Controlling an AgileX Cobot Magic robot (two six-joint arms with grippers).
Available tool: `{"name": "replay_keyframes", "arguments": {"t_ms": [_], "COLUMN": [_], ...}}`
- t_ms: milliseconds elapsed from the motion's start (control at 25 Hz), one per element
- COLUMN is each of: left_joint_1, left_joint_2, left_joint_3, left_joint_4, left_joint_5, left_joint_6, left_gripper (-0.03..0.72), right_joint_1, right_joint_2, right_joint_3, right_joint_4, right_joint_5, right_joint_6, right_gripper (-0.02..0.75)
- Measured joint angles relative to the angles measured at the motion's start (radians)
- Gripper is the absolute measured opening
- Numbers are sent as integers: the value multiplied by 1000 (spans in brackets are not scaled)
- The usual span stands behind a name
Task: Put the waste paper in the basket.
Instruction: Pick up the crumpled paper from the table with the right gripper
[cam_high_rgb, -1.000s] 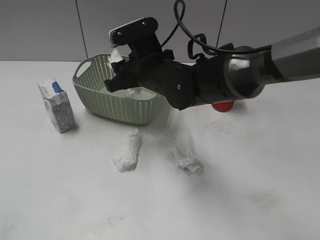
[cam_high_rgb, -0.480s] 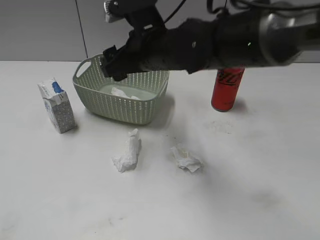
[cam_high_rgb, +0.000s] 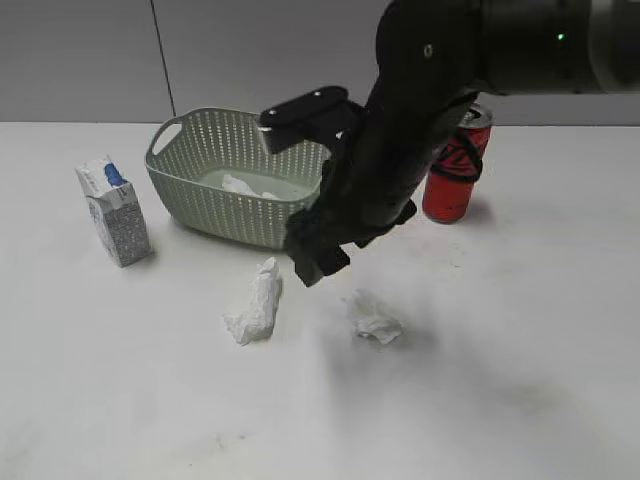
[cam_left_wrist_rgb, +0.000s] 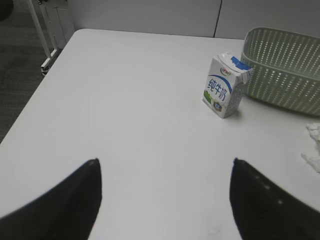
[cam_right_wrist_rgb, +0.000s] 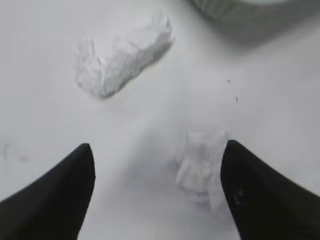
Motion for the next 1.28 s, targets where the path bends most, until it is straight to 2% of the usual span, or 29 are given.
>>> {"name": "replay_keyframes", "arguments": {"t_ms": [120,440,760,880,1000,1200,1280], "left_joint_1": [0,0,0,0,0,0,0], "left_joint_2": [0,0,0,0,0,0,0], "left_joint_3": [0,0,0,0,0,0,0], "left_joint_4": [0,0,0,0,0,0,0], "left_joint_5": [0,0,0,0,0,0,0], "left_joint_6": [0,0,0,0,0,0,0], "left_gripper": [591,591,591,591,591,591,591], "right_joint_1": [-2,-2,-2,-2,-2,-2,-2], "right_joint_2": [33,148,242,245,245,245,240], "right_joint_3": [3,31,32,32,32,31,29], "right_joint_4": [-32,-168,-184,-186,-186,-195,-197], "right_joint_5": [72,89,55,53,56,110,131], "right_joint_6": [41,219,247,247,247,239,227], "right_gripper": [589,589,583,545,431,73,17]}}
